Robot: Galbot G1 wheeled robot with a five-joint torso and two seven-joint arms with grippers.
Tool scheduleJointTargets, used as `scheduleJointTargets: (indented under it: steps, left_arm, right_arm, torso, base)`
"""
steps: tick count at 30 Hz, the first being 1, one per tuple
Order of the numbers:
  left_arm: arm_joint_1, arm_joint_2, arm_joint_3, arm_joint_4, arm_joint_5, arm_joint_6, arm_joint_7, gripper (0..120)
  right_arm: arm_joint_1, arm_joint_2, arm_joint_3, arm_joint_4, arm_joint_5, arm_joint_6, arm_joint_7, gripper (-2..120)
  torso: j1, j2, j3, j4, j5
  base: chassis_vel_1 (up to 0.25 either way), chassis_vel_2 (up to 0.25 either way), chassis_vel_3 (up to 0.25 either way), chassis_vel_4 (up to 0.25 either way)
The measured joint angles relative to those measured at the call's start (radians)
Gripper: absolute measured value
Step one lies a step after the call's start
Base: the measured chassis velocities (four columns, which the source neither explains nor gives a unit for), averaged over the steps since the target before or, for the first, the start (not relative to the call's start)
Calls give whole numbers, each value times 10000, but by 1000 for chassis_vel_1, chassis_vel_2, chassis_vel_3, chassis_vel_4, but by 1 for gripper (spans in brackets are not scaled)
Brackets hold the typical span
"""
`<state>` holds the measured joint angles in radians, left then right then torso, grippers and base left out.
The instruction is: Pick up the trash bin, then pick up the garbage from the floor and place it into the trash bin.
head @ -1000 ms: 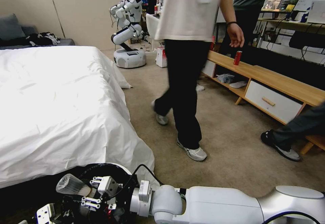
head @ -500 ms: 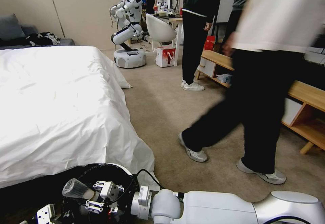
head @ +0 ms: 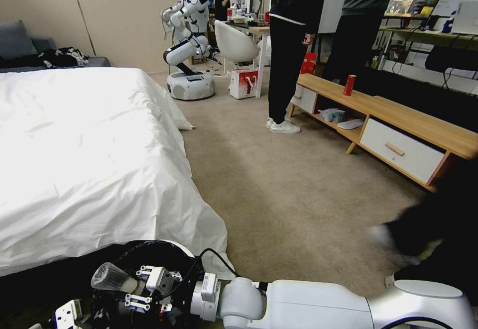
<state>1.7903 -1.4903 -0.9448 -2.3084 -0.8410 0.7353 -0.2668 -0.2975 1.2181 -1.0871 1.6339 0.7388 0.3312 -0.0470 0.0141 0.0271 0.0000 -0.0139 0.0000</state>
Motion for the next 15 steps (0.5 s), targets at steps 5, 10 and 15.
scheduleJointTargets:
  steps: [5, 10, 15]
  left_arm:
    - [-3, -5, -5, 8, -7, 0, -1, 0]
    - [9, 0, -18, 8, -9, 1, -1, 0]
    - [9, 3, -21, 9, -10, 1, -3, 0]
  right_arm:
    - [-56, 59, -53, -23, -30, -39, 84, 43]
    - [-56, 25, -58, -16, -50, -53, 90, 60]
    - [-27, -7, -54, 14, -51, -59, 90, 76]
  torso:
    - [0, 0, 0, 0, 0]
    - [0, 0, 0, 0, 0]
    - [0, 0, 0, 0, 0]
  base:
    - [0, 0, 0, 0]
    - [0, 0, 0, 0]
    - [0, 0, 0, 0]
